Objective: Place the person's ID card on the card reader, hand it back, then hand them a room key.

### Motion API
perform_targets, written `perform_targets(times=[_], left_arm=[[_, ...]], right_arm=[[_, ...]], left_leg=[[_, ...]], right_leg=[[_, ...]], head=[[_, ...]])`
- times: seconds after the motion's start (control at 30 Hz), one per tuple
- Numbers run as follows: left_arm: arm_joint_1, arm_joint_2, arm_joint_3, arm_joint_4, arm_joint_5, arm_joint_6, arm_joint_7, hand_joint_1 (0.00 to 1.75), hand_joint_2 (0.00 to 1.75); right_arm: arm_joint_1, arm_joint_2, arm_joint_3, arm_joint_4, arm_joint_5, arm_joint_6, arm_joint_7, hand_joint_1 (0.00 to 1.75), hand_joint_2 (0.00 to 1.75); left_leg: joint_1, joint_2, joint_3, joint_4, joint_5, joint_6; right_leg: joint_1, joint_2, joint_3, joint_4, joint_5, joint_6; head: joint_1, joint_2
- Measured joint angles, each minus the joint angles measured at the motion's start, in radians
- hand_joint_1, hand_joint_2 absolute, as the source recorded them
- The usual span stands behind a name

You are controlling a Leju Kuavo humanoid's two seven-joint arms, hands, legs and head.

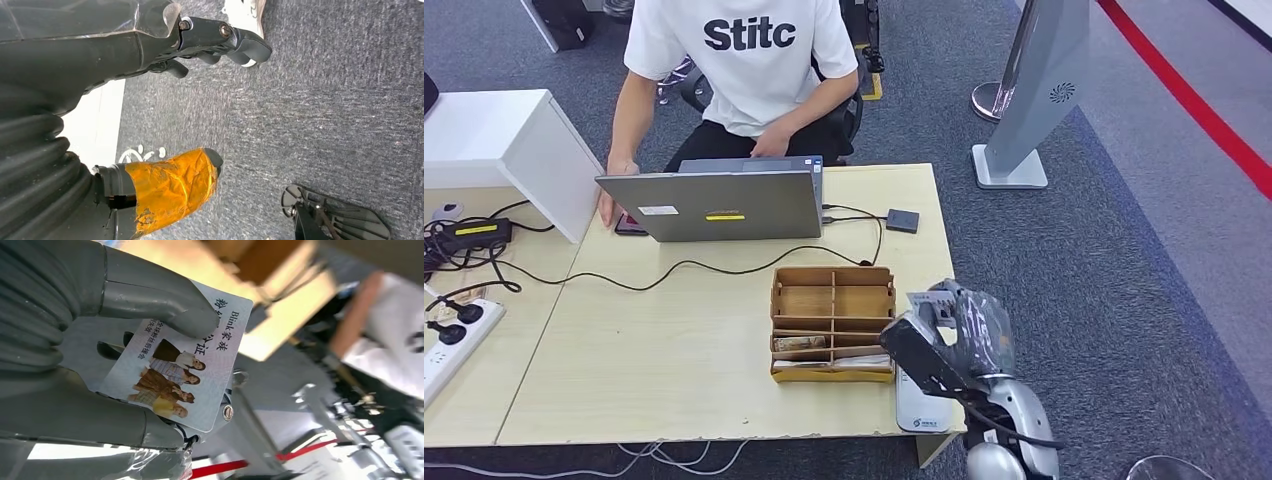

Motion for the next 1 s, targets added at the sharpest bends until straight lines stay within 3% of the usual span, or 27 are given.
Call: perform_targets(times=[0.13,0.43,1.0], left_arm=[[-0.003,0.008,0.0,0.003,-0.025,-0.001,-0.007,0.0,1.75],[-0.016,0.02,-0.008,0.019,-0.052,-0.001,-0.01,0.0,1.75],[-0.019,0.029,-0.025,0.035,-0.066,-0.001,-0.018,0.0,1.75]], right_arm=[[-0.122,0.0,0.057,0.04,-0.064,0.034,0.034,1.75,1.75],[-0.315,0.005,0.147,0.196,-0.064,0.062,0.101,1.75,1.75],[-0.394,0.005,0.192,0.374,-0.055,0.044,0.102,1.75,1.75]], left_leg=[[0.0,0.0,0.0,0.0,0.001,0.0],[0.0,0.0,-0.001,0.0,0.001,0.0],[0.0,-0.001,-0.001,0.0,0.001,0.0]], right_leg=[[0.0,0.0,0.0,0.0,0.001,-0.001],[0.0,-0.001,0.0,0.0,0.001,-0.001],[0.0,-0.001,-0.001,0.0,0.001,-0.001]], head=[[0.0,0.0],[0.0,0.0],[0.0,0.0]])
